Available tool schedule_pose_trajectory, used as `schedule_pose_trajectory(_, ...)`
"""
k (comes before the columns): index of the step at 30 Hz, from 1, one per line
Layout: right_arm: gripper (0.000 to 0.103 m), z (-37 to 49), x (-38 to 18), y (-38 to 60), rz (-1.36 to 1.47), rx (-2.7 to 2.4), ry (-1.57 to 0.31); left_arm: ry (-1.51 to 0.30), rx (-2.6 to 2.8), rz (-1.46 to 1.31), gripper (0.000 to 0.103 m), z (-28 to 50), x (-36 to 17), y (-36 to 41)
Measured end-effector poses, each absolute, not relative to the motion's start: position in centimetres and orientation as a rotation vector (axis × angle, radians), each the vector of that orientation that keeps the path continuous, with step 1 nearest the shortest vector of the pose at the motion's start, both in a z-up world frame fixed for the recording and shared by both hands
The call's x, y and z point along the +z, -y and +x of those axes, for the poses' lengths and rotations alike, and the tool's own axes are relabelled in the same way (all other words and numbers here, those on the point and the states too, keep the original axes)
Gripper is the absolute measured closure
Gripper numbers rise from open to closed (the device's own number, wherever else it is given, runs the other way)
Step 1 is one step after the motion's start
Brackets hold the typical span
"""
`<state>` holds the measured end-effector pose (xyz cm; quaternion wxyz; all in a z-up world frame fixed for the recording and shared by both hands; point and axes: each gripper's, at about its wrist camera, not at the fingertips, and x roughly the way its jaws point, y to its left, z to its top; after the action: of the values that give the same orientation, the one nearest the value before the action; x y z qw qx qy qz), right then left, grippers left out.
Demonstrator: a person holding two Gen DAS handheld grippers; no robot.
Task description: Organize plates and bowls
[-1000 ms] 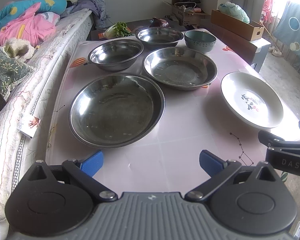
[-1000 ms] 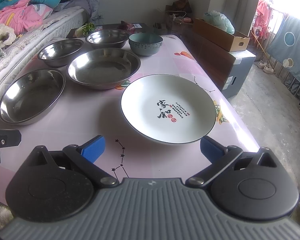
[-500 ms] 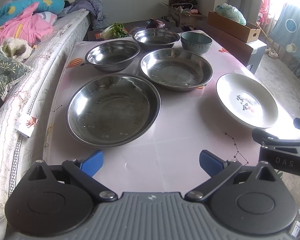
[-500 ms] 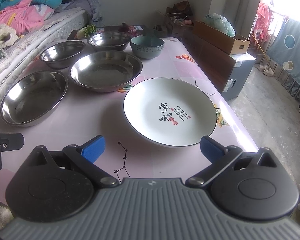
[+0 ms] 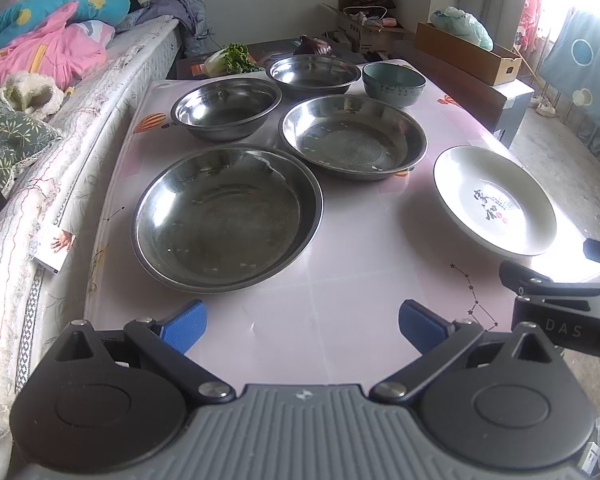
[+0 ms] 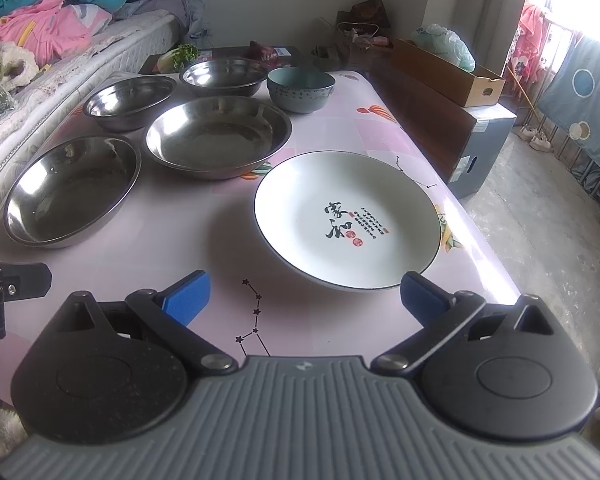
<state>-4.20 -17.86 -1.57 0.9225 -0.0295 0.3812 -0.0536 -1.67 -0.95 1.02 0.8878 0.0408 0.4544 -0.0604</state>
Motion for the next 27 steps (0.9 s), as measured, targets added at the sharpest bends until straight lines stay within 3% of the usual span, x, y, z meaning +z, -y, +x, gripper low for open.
schedule_pose_trajectory(27,0.001,-4.02,-1.92,17.68,-0.059,-0.105,-0.791,-0.956,-0.115,0.077,0.0,-1.5,0.71,0.45)
